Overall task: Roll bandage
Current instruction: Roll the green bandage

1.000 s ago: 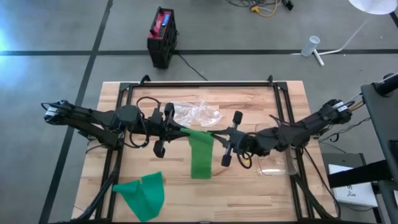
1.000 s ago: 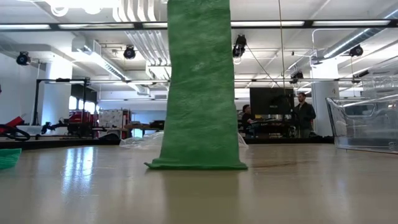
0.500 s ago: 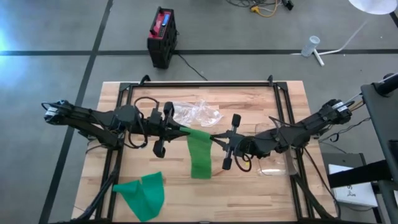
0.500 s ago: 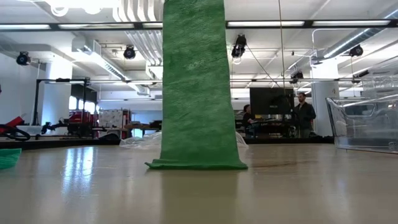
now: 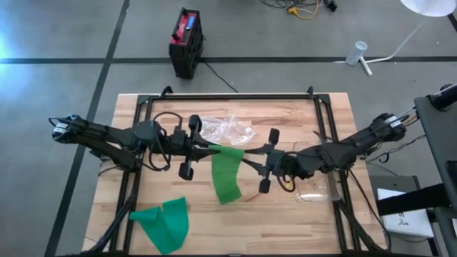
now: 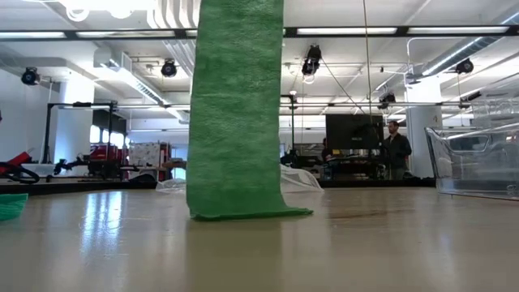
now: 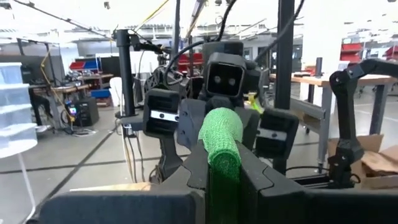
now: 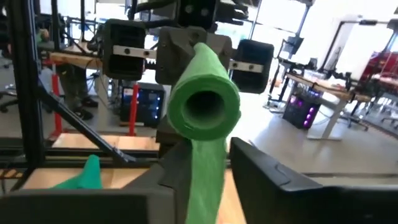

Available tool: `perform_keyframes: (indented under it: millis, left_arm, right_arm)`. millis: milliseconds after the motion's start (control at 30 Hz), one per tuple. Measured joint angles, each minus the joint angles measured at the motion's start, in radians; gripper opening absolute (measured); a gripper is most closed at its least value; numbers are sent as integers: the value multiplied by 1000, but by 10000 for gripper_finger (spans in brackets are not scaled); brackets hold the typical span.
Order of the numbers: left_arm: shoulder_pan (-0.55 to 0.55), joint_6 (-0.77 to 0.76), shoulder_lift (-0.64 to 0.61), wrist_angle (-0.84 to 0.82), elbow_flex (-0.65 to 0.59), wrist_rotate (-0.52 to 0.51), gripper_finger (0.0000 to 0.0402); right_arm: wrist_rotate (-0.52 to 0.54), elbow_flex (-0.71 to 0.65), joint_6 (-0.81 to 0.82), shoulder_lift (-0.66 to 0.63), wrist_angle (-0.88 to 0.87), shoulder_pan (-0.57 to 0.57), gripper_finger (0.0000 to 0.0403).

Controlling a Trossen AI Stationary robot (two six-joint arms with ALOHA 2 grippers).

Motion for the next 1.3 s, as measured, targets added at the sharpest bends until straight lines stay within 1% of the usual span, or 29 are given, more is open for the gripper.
perform_keyframes:
  millis: [200, 333, 467, 567, 700, 767, 867, 1233, 1300]
  left_arm:
    - [0, 63, 0, -11, 0, -5, 22]
    - [0, 114, 0, -39, 1, -5, 22]
    - [0, 163, 0, -63, 1, -5, 22]
    - [0, 201, 0, -65, 1, -5, 22]
    - [0, 252, 0, -81, 1, -5, 22]
    - [0, 253, 0, -87, 1, -5, 22]
    - [0, 254, 0, -88, 1, -6, 22]
    - [1, 254, 1, -71, 1, -16, 23]
    - [1, 251, 4, -64, 1, -15, 32]
  right_arm:
    - [0, 0, 110, -54, -114, 0, 172]
    - [-7, 0, 108, -64, -126, 5, 210]
    - [-8, 1, 54, -52, -64, 6, 247]
    - [-9, 1, 9, -19, -3, 6, 269]
    - [-8, 1, -44, 27, 83, 0, 280]
    - [-7, 1, -57, 39, 105, -5, 278]
    - [-7, 1, -51, 49, 125, -16, 261]
    - [-9, 1, -43, 49, 120, -35, 138]
    - [-9, 3, -43, 49, 112, -35, 121]
